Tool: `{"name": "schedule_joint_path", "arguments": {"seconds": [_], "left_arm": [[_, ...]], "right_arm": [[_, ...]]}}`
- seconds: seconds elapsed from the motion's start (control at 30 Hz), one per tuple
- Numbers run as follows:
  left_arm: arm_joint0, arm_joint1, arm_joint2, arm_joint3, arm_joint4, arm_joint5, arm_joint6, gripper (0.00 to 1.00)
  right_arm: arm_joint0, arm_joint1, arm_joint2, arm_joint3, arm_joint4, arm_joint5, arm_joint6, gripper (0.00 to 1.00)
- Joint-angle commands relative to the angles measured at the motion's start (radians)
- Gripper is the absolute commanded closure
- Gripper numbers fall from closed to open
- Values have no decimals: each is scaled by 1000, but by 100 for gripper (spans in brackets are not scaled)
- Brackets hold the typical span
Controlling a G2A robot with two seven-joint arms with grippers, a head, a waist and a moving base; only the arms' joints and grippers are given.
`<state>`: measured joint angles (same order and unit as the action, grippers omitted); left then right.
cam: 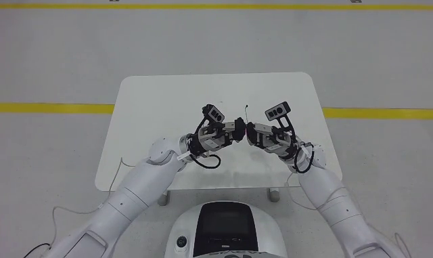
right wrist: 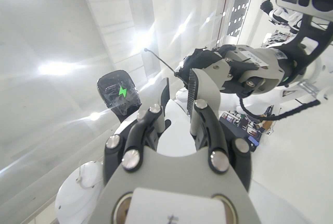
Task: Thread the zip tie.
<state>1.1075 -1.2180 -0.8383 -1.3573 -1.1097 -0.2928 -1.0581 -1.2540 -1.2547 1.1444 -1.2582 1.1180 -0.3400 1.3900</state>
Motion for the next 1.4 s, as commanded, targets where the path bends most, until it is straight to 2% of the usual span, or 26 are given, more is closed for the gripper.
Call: {"name": "schedule_joint_path", "arguments": {"seconds": [0.0, 0.27, 0.4, 0.63, 1.37], "left_arm": [[0, 0, 0, 0, 0, 0, 0, 100], [0, 0, 0, 0, 0, 0, 0, 100], [0, 0, 0, 0, 0, 0, 0, 100], [0, 0, 0, 0, 0, 0, 0, 100], [0, 0, 0, 0, 0, 0, 0, 100]], "right_arm": [[1, -1, 0, 2, 1, 0, 0, 86], [5, -4, 0, 8, 2, 0, 0, 89], [4, -5, 1, 9, 3, 0, 0, 100], [5, -5, -2, 17, -2, 0, 0, 100], [39, -4, -10, 105, -23, 3, 0, 100]]}}
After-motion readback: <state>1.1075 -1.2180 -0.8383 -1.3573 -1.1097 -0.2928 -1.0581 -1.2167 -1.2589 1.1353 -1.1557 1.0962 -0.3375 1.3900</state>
